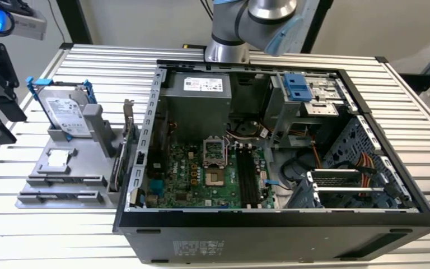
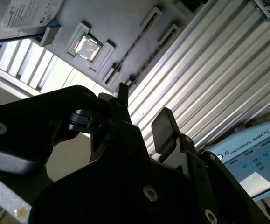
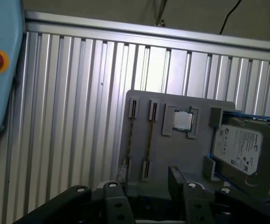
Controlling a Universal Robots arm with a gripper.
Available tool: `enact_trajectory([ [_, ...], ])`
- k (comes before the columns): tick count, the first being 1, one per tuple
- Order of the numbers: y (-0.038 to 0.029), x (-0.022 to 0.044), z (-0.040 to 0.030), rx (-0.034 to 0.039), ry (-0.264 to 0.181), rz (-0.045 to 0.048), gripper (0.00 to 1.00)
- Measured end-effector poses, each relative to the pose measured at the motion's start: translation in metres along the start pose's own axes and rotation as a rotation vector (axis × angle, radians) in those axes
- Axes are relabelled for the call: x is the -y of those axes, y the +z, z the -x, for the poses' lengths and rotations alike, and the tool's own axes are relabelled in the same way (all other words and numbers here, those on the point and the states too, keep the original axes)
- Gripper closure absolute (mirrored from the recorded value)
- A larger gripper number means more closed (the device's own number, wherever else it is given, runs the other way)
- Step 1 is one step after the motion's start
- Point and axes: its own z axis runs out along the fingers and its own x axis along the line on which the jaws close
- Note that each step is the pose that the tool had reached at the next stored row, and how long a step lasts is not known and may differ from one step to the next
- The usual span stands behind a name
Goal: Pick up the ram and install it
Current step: 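Pick up the ram and move it above insertion slot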
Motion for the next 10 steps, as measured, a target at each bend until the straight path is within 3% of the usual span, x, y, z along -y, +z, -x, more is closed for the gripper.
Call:
enact_trajectory([
  [10,0.0050,-0.0001,0.0000,-0.0005,0.000,0.0001,0.00],
])
